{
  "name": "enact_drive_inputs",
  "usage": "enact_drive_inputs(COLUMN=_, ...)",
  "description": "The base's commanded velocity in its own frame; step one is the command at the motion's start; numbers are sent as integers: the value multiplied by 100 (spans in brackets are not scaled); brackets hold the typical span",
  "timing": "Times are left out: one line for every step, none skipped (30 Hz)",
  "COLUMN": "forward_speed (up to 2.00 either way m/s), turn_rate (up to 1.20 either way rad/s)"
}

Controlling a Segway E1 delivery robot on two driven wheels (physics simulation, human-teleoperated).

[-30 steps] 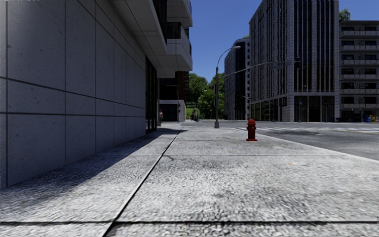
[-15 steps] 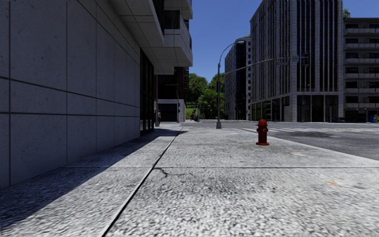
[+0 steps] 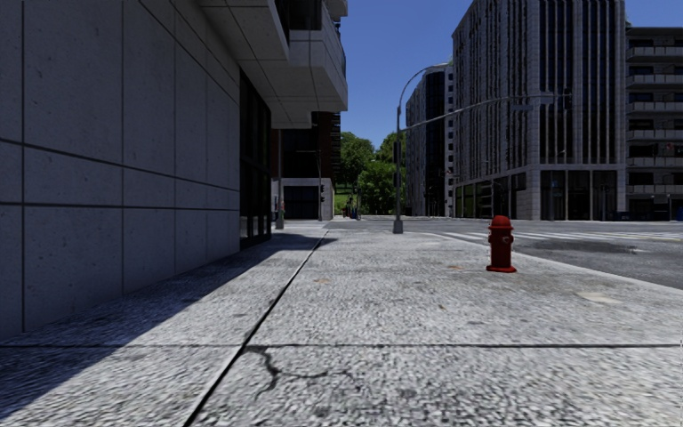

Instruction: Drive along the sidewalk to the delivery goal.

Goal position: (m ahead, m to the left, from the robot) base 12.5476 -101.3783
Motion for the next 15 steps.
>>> enact_drive_inputs(forward_speed=200, turn_rate=0)
enact_drive_inputs(forward_speed=200, turn_rate=0)
enact_drive_inputs(forward_speed=200, turn_rate=0)
enact_drive_inputs(forward_speed=200, turn_rate=0)
enact_drive_inputs(forward_speed=200, turn_rate=0)
enact_drive_inputs(forward_speed=200, turn_rate=0)
enact_drive_inputs(forward_speed=200, turn_rate=0)
enact_drive_inputs(forward_speed=200, turn_rate=0)
enact_drive_inputs(forward_speed=200, turn_rate=0)
enact_drive_inputs(forward_speed=200, turn_rate=0)
enact_drive_inputs(forward_speed=200, turn_rate=0)
enact_drive_inputs(forward_speed=200, turn_rate=0)
enact_drive_inputs(forward_speed=200, turn_rate=0)
enact_drive_inputs(forward_speed=200, turn_rate=0)
enact_drive_inputs(forward_speed=200, turn_rate=0)
